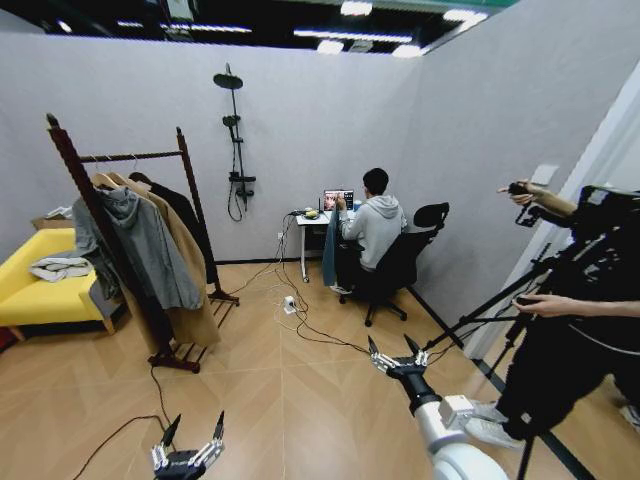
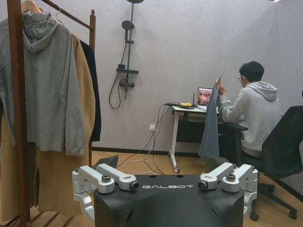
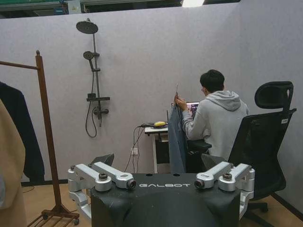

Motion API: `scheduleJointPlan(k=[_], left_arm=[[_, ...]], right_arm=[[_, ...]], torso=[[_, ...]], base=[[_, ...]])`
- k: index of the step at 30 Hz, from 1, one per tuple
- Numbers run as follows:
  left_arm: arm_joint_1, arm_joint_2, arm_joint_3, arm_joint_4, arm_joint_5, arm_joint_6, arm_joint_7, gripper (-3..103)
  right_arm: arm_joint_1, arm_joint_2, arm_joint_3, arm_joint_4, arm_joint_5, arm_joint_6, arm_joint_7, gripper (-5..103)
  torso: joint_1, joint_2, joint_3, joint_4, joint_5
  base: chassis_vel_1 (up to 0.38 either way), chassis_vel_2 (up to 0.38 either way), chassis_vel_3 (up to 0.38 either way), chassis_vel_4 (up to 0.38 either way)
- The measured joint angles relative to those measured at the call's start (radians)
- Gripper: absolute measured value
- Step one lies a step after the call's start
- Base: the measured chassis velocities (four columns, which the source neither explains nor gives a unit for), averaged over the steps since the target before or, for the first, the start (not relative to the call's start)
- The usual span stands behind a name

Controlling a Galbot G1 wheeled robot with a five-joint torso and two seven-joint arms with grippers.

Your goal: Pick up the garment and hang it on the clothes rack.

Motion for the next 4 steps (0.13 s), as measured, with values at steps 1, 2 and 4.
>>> scheduleJointPlan(k=[1, 2, 4], left_arm=[[0.0, 0.0, 0.0, 0.0, 0.0, 0.0, 0.0, 100], [0.0, 0.0, 0.0, 0.0, 0.0, 0.0, 0.0, 100], [0.0, 0.0, 0.0, 0.0, 0.0, 0.0, 0.0, 100]], right_arm=[[0.0, 0.001, -0.001, -0.001, 0.0, 0.0, -0.002, 100], [0.0, 0.001, -0.001, -0.001, 0.0, 0.0, -0.002, 100], [0.002, 0.002, -0.003, -0.003, 0.0, 0.003, -0.002, 100]], torso=[[0.0, 0.0, 0.0, 0.0, 0.0], [0.0, 0.0, 0.0, 0.0, 0.0], [0.0, 0.0, 0.0, 0.0, 0.0]], base=[[0.0, 0.0, 0.0, 0.0], [0.0, 0.0, 0.0, 0.0], [0.0, 0.0, 0.0, 0.0]])
